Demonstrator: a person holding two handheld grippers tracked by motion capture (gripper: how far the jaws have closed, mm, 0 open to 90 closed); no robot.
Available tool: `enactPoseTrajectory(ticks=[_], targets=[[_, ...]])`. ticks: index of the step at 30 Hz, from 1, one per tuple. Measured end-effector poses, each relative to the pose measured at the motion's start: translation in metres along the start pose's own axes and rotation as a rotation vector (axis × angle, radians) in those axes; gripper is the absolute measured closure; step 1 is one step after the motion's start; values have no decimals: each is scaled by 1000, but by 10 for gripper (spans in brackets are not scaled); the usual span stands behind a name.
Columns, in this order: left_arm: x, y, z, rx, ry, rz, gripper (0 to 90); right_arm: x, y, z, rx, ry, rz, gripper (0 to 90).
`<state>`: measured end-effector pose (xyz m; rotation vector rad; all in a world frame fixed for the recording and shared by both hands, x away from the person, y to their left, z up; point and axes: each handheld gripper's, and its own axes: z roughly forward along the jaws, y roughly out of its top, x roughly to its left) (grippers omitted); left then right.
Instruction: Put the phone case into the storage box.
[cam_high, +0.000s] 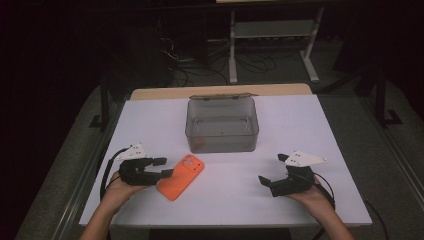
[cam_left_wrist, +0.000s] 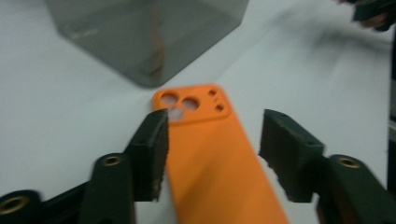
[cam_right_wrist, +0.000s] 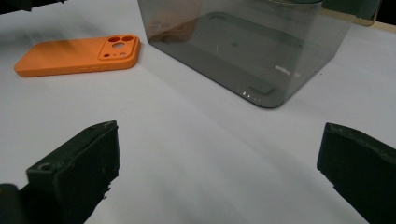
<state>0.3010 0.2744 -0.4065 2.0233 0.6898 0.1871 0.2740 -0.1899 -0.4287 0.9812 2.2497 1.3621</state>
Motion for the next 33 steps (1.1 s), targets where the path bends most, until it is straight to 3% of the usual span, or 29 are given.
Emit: enactPoseTrajectory(ticks=[3, 7, 9, 23, 33], targets=[[-6, 0, 5, -27, -13, 26, 310, 0, 0, 0, 1, 1, -1, 0], [-11, -1, 13, -29, 0, 30, 68, 0, 0, 0, 2, 4, -1, 0], [-10, -2, 13, -39, 5, 32, 5, 0, 0, 0, 2, 5, -2, 0], [-5, -4, 9, -55, 29, 8, 0, 1, 0, 0, 4, 5, -6, 0], [-3, -2, 9, -22, 30, 0, 0, 1, -1, 0, 5, 5, -5, 0]])
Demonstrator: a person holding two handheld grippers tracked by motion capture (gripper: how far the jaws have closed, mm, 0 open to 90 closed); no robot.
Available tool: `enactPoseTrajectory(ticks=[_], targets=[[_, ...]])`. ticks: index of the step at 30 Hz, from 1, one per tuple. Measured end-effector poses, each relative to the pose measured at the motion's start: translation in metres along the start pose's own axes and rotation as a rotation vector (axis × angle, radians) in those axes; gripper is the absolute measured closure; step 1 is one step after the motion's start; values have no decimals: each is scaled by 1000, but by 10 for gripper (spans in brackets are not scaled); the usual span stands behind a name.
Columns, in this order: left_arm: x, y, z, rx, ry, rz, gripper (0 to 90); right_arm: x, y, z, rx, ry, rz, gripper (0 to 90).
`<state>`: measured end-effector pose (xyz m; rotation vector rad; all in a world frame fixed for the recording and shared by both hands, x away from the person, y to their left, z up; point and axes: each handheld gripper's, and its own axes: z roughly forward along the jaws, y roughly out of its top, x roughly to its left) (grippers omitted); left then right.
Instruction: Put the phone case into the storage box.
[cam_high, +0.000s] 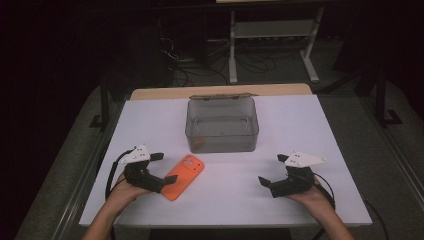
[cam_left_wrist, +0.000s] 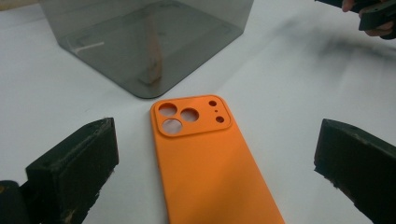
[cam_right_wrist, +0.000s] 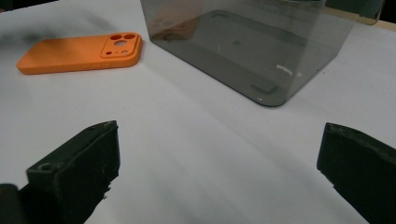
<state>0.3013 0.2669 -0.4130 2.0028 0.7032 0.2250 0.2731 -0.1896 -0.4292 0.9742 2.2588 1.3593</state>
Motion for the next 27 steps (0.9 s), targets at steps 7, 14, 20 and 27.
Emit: enactPoseTrajectory(ticks=[7, 14, 20, 27], targets=[[0, 3, -1, 4, 15, 13, 0, 0, 0, 0, -3, -3, 0, 0], [0, 9, -1, 9, 50, 26, 0, 0, 0, 0, -1, -4, 1, 0], [1, 21, 4, 16, 50, 32, 0, -1, 0, -1, -3, -7, 5, 0], [2, 27, 5, 18, 66, 34, 0, -1, 0, -1, -4, -7, 4, 0]])
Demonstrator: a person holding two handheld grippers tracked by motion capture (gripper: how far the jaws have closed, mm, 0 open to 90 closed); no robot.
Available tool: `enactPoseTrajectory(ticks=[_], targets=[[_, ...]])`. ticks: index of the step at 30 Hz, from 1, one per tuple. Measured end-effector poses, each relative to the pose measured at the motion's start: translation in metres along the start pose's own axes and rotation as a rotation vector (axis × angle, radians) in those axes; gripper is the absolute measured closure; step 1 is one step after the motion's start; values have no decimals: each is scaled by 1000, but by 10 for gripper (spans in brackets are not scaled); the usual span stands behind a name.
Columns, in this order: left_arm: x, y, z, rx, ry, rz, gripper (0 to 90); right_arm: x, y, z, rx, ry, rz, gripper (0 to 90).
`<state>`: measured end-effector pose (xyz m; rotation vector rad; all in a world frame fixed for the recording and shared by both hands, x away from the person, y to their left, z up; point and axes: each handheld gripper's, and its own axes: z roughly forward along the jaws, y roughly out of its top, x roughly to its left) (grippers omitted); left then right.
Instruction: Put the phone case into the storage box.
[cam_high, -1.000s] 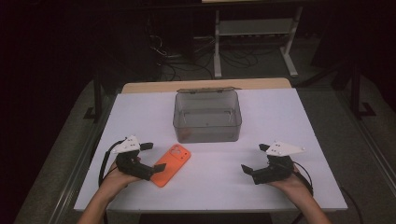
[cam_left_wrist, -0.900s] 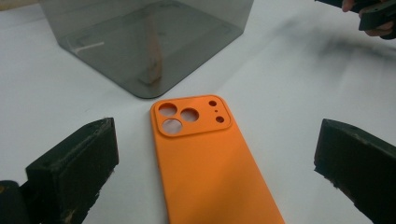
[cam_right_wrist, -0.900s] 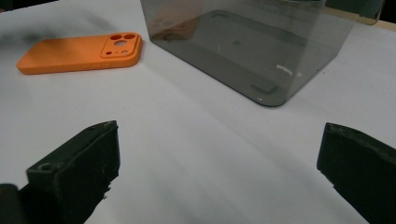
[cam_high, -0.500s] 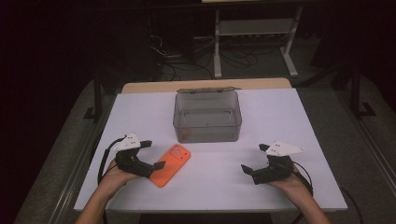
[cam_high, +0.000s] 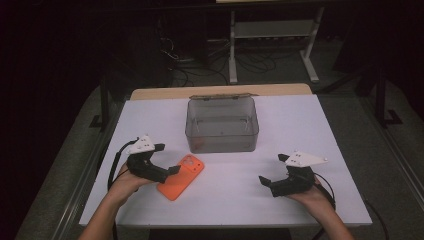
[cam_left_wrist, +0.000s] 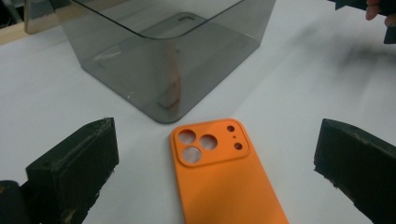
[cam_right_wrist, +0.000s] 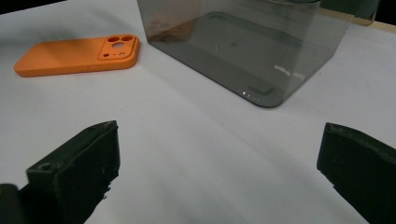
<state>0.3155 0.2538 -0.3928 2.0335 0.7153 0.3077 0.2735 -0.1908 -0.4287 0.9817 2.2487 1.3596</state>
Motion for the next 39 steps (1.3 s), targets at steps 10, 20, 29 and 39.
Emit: enactPoseTrajectory(ticks=[10, 20, 29, 39], targets=[[1, 11, 8, -15, 6, 5, 0, 0, 0, 0, -1, 0, -2, 0], [-2, 22, 21, -26, 4, 11, 0, 0, 0, 0, -2, 0, 1, 0], [-2, 27, 32, -30, 10, 10, 0, 0, 0, 0, -1, 1, 1, 0], [-1, 27, 39, -34, 54, -7, 0, 0, 0, 0, 1, 2, -1, 0]])
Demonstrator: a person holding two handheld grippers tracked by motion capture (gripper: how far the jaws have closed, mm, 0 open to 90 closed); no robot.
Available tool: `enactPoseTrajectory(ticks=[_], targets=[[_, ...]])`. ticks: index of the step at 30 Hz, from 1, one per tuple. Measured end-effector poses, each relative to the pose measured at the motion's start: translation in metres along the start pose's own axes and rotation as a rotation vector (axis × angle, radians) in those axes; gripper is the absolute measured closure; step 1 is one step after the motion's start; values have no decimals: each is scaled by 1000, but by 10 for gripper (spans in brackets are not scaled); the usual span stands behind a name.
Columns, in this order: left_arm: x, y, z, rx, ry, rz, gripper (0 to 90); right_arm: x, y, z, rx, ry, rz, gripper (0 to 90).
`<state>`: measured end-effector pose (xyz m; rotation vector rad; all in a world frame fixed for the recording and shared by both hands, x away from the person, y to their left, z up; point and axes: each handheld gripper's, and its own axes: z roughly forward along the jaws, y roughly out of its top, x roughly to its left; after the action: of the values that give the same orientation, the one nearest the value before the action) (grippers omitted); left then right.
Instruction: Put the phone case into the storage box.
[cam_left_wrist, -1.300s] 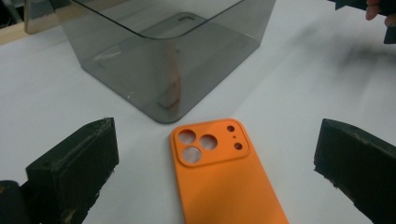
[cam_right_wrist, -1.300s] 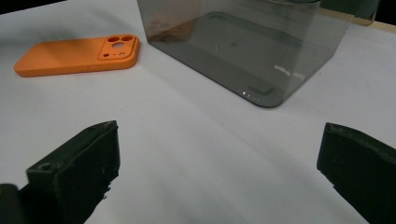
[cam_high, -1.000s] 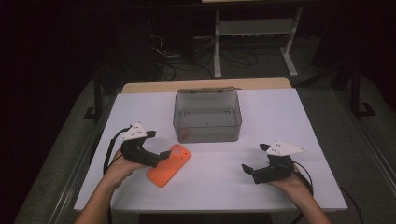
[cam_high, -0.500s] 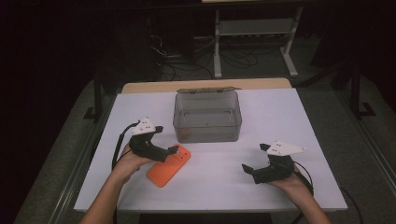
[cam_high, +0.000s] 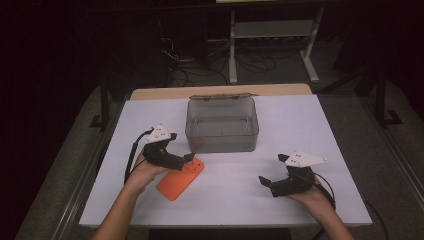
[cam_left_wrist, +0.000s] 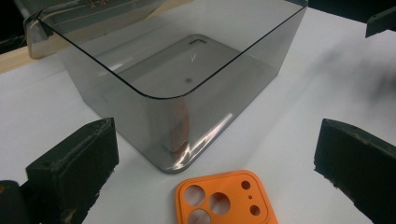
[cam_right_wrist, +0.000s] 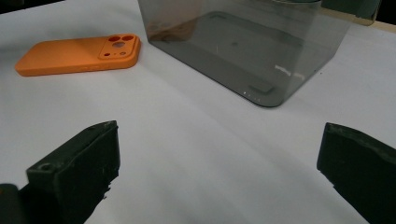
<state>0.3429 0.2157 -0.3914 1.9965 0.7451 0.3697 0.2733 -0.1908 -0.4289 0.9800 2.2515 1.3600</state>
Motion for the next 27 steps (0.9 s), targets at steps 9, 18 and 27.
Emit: enactPoseTrajectory(ticks=[9, 18, 27], targets=[[-1, -1, 0, 4, 26, -22, 0, 0, 0, 0, 1, -1, -2, 0], [-2, -4, 0, 19, 58, -23, 0, 0, 0, 0, 1, -1, -3, 0], [-4, -7, -5, 54, 79, -17, 0, -1, 0, 1, 3, -2, -3, 0]])
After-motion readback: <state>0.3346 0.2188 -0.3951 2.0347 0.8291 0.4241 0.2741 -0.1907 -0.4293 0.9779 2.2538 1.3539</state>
